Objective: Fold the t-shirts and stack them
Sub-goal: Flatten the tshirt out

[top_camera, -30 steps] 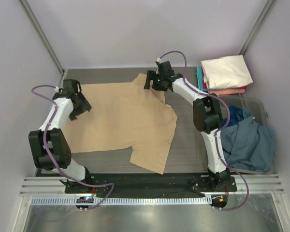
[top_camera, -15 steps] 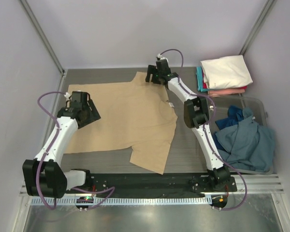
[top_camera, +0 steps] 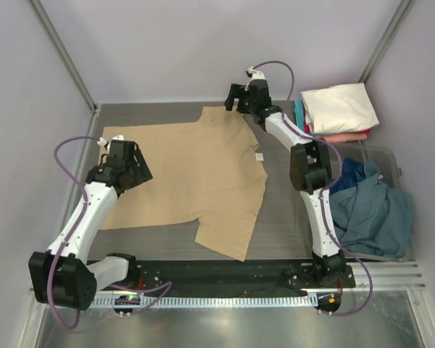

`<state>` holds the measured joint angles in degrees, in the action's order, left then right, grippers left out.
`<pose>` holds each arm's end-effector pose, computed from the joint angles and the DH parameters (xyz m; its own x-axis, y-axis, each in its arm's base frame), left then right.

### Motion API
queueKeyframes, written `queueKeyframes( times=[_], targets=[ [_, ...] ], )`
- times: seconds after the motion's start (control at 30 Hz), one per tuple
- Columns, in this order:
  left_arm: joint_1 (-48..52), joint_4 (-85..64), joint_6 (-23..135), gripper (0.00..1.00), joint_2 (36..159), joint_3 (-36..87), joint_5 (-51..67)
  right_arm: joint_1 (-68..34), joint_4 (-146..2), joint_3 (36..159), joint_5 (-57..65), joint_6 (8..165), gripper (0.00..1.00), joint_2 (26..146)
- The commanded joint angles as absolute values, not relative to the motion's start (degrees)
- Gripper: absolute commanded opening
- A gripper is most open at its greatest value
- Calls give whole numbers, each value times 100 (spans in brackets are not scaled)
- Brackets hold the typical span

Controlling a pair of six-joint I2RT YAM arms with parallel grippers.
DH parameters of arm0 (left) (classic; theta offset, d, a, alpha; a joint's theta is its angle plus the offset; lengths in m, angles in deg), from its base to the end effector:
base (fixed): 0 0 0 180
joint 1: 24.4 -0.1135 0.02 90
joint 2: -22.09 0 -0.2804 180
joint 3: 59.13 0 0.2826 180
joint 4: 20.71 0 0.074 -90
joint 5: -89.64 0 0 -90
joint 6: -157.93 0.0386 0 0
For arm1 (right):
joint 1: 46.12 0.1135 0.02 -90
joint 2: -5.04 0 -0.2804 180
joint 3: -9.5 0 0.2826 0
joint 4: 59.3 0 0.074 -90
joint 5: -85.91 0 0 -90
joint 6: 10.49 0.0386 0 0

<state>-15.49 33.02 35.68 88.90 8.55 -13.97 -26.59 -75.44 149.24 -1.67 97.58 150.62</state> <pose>0.2578 -0.0312 0.2866 -0.6715 -0.4197 -0.6107 -0.4116 0.8966 -0.1635 0.5996 0.2144 0.2011 -0.4504 0.1691 -0.8767 -0.2432 0.9215 0.3027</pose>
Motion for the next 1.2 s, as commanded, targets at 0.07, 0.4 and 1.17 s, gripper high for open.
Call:
queueKeyframes(
  times=[0.07, 0.4, 1.17],
  targets=[
    [-1543, 3303, 3366, 73, 8546, 815, -1899, -2556, -6759, 12870, 75, 9928, 95, 12117],
    [-2413, 3040, 2917, 79, 8457, 560, -1381, -2204, -7120, 9252, 760, 11071, 94, 10110],
    [-2677, 2680, 2733, 76, 9398, 727, -1697, -3080, -7481, 9304, 901, 11501, 90, 12386]
  ],
)
